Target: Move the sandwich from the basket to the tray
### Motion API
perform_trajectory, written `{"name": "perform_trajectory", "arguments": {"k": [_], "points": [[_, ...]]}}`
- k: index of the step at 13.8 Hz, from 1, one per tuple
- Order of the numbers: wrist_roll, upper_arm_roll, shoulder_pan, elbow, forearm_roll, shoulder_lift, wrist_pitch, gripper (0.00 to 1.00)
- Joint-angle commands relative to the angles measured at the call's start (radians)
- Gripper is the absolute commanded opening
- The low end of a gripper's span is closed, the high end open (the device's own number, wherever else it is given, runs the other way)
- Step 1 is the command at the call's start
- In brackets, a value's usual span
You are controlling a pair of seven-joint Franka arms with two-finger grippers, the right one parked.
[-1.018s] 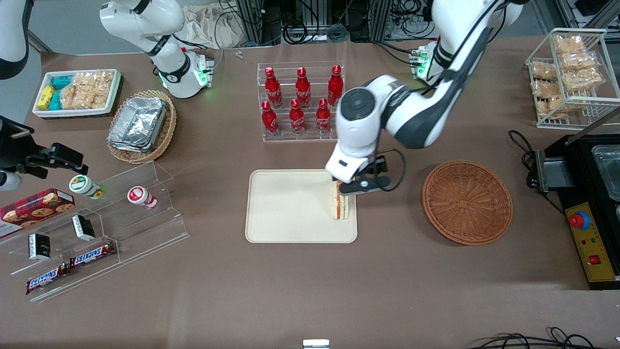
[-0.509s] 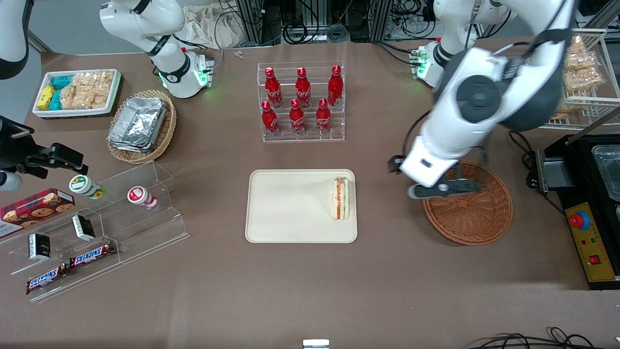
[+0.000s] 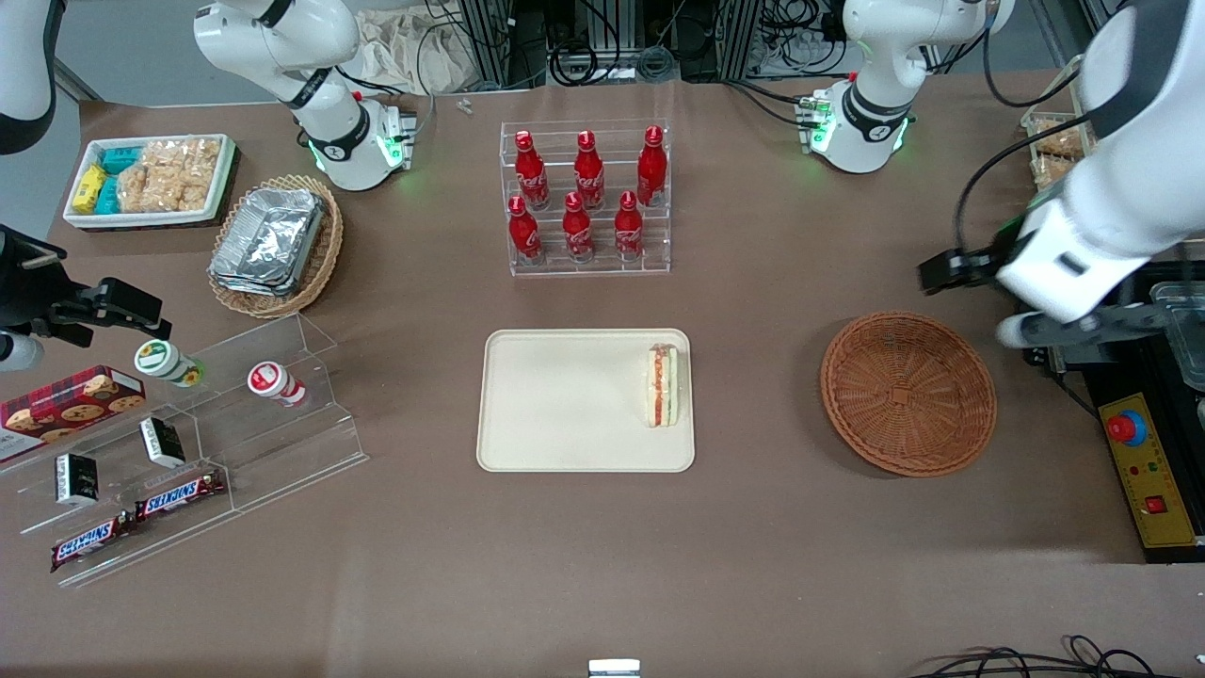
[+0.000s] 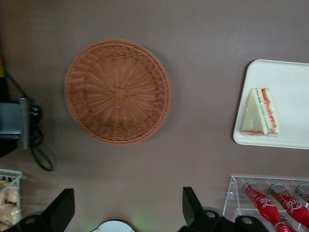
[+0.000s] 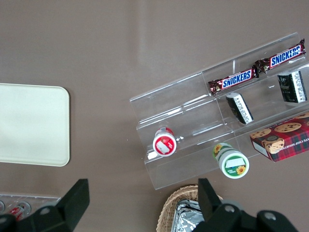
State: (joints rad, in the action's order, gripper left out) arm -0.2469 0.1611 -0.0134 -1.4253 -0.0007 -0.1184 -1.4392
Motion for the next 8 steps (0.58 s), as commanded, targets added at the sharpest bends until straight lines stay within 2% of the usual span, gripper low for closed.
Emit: {"name": "perform_trajectory", "arguments": {"k": [1,4,8], "points": [[0.035,-0.054,-0.033,-0.062,-0.015,0.084,0.028,1.00],[0.037,-0.058,-0.054,-0.171,-0.016,0.180,0.001,1.00],[0.037,-0.055,-0.054,-0.146,-0.042,0.161,0.011,1.00]]}}
